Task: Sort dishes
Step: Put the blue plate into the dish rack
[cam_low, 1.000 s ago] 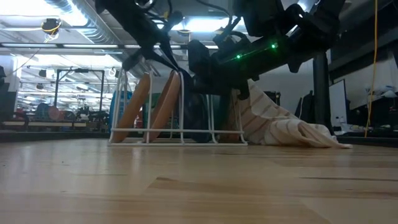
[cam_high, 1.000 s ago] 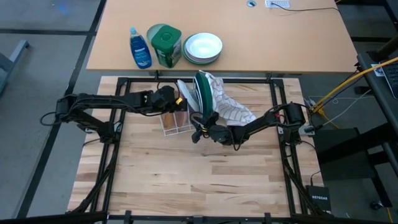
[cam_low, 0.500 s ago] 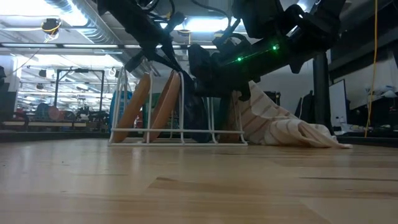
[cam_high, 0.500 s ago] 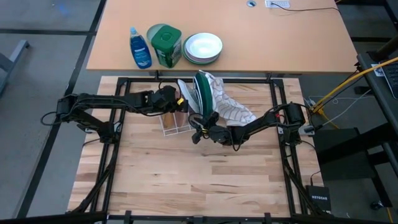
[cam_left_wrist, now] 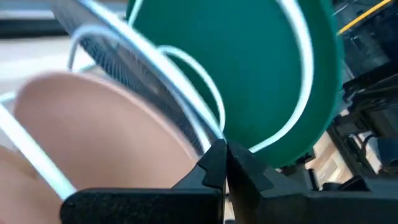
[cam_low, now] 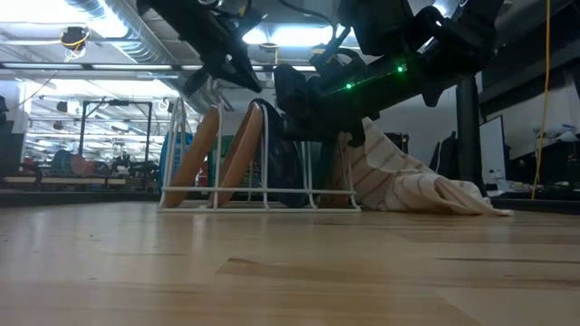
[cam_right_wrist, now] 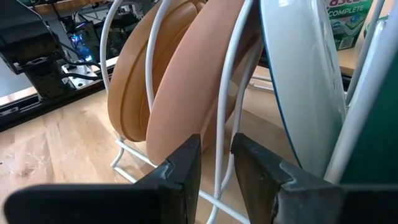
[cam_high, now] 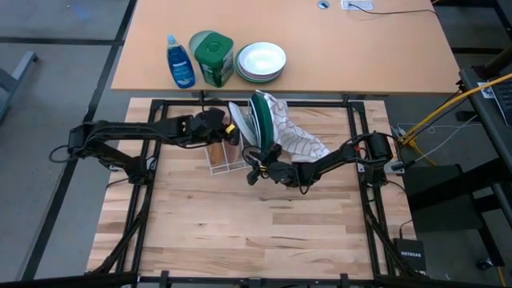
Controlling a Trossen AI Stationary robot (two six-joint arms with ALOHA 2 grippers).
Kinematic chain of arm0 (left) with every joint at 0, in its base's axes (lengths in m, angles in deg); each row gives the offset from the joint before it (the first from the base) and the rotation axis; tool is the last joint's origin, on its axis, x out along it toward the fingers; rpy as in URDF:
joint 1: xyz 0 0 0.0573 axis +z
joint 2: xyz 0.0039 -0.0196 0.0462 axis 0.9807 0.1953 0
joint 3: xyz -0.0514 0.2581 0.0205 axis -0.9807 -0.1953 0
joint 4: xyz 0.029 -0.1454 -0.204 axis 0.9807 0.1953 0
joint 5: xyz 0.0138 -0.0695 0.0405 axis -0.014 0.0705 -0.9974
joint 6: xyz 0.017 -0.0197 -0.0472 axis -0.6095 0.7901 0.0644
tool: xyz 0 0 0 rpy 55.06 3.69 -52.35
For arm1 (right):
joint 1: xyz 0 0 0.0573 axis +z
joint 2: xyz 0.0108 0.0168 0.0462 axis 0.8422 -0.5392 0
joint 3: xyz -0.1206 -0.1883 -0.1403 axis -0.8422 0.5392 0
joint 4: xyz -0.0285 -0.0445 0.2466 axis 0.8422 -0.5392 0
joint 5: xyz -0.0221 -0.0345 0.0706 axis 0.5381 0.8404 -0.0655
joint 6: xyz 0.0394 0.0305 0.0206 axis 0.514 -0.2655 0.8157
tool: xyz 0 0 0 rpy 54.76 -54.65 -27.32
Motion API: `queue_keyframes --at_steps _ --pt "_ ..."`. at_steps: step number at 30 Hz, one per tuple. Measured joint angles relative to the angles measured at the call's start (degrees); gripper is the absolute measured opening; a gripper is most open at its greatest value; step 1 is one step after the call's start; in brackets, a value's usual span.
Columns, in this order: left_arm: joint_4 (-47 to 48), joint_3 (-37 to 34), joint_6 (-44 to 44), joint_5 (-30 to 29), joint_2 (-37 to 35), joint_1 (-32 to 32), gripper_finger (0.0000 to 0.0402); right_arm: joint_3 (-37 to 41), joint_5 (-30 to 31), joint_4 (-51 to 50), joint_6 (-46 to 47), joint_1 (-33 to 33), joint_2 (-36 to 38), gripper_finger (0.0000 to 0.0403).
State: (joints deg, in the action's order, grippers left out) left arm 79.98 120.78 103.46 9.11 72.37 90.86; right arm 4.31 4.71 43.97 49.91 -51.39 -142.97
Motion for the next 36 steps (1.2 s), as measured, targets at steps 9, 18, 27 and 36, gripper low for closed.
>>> queue_keyframes --at_steps 9,18,27,36 --pt "3.87 0.00 -5.60 -6.93 -2.60 2.09 0.0001 0.01 -0.03 0.95 0.00 0.07 0.00 0.0099" --pt "4.46 0.00 -8.85 -7.37 -2.07 8.10 0.0001 0.00 -0.94 1.96 -0.02 0.07 0.02 0.0099" --pt "4.02 0.00 -8.74 -6.85 -0.85 9.81 0.0002 0.00 -3.42 4.70 -0.64 0.07 0.04 0.0099" --pt "0.49 0.00 -9.71 -5.89 1.74 9.79 0.0001 -0.04 -3.87 5.56 -3.14 0.07 1.87 0.0099"
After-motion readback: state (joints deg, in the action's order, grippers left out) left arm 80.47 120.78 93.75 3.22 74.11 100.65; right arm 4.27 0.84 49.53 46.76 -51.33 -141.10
